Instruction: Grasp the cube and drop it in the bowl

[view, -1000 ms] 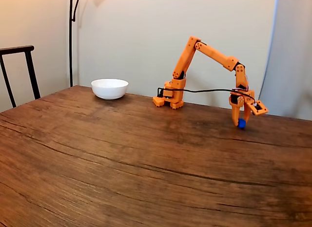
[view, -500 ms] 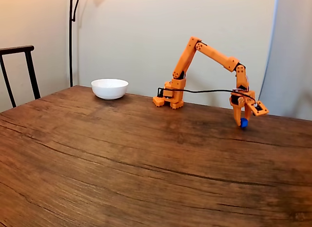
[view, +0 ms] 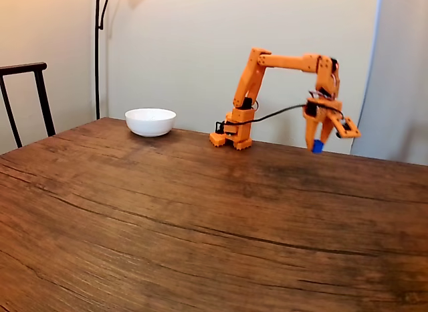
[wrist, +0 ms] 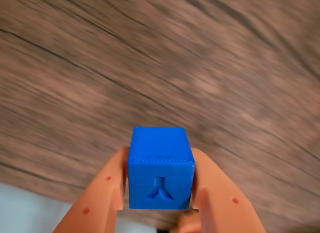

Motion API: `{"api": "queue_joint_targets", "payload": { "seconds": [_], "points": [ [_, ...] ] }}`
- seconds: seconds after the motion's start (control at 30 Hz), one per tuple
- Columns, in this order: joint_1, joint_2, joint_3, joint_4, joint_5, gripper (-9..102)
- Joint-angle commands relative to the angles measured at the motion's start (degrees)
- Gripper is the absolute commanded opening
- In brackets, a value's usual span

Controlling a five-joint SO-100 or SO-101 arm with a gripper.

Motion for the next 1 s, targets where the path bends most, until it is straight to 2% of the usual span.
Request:
{"api": "queue_joint_targets", "payload": {
  "seconds": [0.0, 0.33, 0.77, 0.97],
  "points": [
    [3.6, 3.69, -5.01, 4.57, 4.22, 5],
    [21.27, 8.53, -11.87, 9.67, 19.6, 5],
    [46.23, 17.84, -11.78, 9.67, 37.79, 5],
    [62.14, 23.55, -10.81, 9.67, 46.41, 5]
  ]
}}
